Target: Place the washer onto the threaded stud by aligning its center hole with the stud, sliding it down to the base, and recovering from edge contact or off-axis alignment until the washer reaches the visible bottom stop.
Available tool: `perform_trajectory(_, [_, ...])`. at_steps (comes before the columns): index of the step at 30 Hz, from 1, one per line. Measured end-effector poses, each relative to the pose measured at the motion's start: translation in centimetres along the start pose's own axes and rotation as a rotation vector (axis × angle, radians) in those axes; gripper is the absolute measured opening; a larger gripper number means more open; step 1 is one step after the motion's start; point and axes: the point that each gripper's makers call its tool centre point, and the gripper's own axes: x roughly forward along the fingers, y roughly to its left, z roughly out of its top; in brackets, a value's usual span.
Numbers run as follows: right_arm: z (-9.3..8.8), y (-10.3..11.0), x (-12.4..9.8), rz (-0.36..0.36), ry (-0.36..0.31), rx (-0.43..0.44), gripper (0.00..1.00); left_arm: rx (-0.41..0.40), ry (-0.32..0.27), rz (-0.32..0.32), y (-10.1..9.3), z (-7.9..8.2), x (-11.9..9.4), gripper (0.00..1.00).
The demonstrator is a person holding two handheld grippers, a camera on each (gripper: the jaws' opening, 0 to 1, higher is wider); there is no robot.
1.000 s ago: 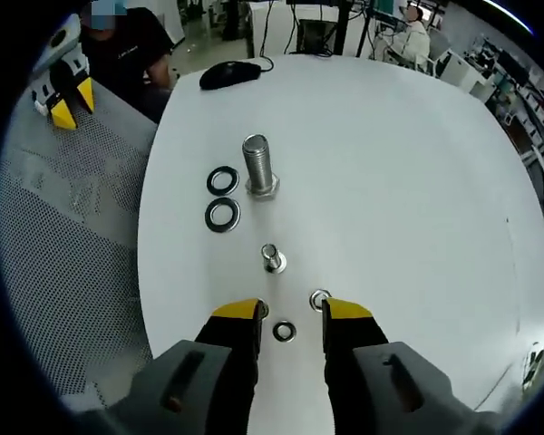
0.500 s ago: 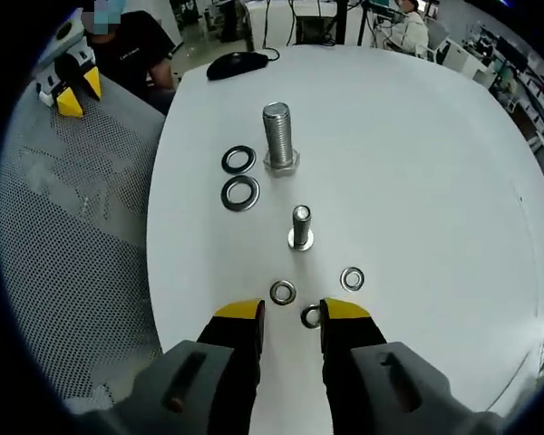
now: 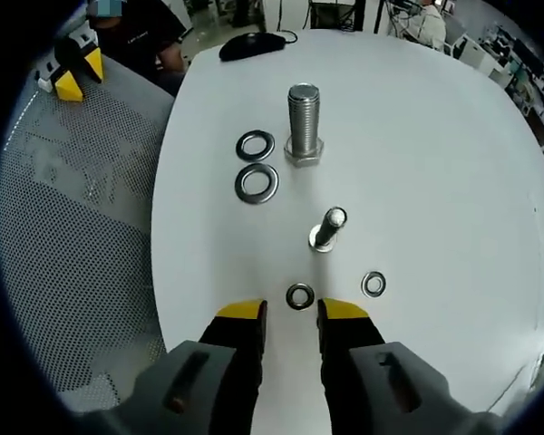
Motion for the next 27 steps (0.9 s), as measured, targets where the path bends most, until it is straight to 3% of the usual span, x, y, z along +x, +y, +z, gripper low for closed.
perform_trajectory(5, [0.12,-0.24,0.08,-0.055,0.034,-0.024,0.21,-0.001,0.000,0.000,0.02,-0.02,0.03,0.11])
perform_trajectory(27, [0.14,-0.46,0.28,-0.066,0.112,-0.018,0.16,-0.004,-0.001,-0.002,0.14,-0.04,0.09,0.11])
